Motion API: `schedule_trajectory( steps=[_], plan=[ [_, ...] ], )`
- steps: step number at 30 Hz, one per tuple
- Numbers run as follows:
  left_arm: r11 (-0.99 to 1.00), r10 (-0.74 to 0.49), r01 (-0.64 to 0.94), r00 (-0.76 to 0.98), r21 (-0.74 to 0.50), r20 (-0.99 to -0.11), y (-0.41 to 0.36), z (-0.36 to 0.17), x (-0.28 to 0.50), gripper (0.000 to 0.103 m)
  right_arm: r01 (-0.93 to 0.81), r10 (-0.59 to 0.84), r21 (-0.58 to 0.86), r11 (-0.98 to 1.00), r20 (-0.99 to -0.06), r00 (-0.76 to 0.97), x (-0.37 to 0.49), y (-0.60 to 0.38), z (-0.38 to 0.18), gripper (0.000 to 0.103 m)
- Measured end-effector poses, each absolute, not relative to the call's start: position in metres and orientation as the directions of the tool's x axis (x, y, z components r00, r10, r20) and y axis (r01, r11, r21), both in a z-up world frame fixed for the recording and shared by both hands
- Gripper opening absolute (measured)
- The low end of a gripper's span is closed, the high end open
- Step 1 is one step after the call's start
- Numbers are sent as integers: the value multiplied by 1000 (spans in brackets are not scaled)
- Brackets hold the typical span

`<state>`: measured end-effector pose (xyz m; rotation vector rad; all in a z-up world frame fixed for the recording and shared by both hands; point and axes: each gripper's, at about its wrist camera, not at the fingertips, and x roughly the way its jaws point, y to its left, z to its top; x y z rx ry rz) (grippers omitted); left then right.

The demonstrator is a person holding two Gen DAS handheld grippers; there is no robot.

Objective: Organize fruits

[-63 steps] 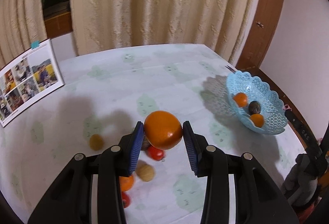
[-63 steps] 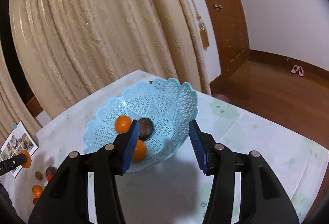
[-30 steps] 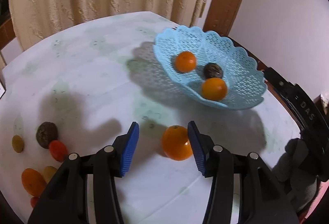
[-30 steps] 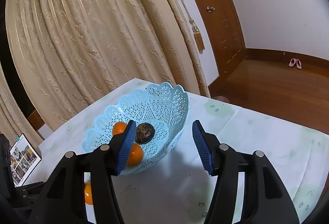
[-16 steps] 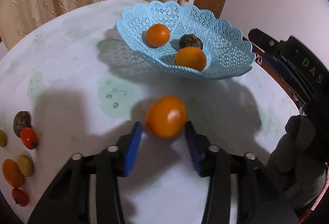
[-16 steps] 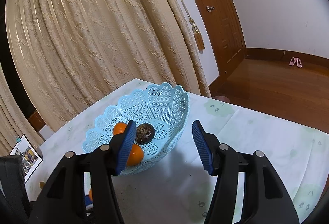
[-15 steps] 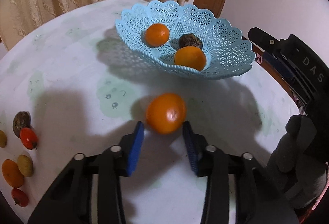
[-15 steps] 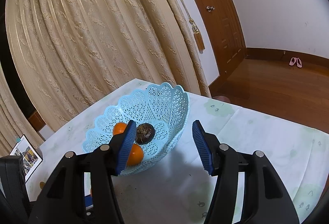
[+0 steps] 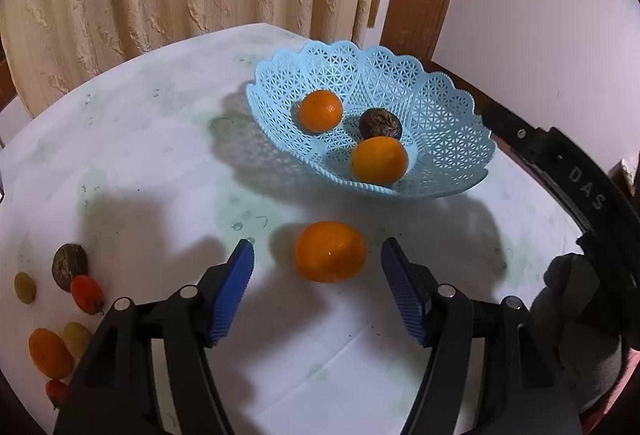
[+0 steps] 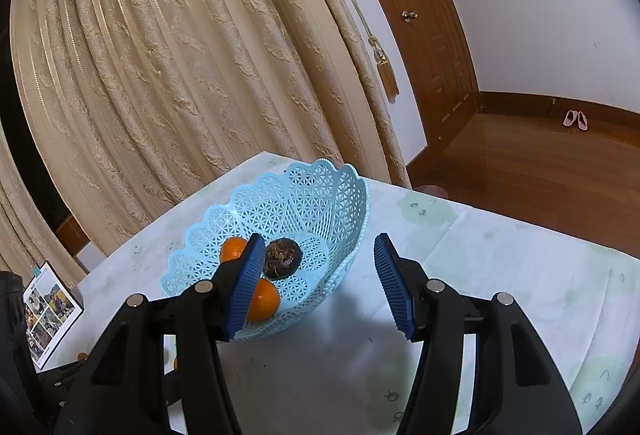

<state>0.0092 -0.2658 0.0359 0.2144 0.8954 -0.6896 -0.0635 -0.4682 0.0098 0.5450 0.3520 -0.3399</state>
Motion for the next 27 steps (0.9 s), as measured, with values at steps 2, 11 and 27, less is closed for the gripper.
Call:
schedule_trajectory(
  steps=[2,11,27],
  plan=[
    [766,-457,634,426,-103,-781,-269,33,11,66,401,-217,440,804,-411,886,-63,-469,10,59],
    [750,-444,655,397,-91,-804,-284,14,20,42,401,-214,447,800,-411,886,-63,-470,9,59],
    [762,-490,644,506,-67,-710,-278,80,21,42,398,-212,454,797,-408,888,-63,-473,8,59]
  ],
)
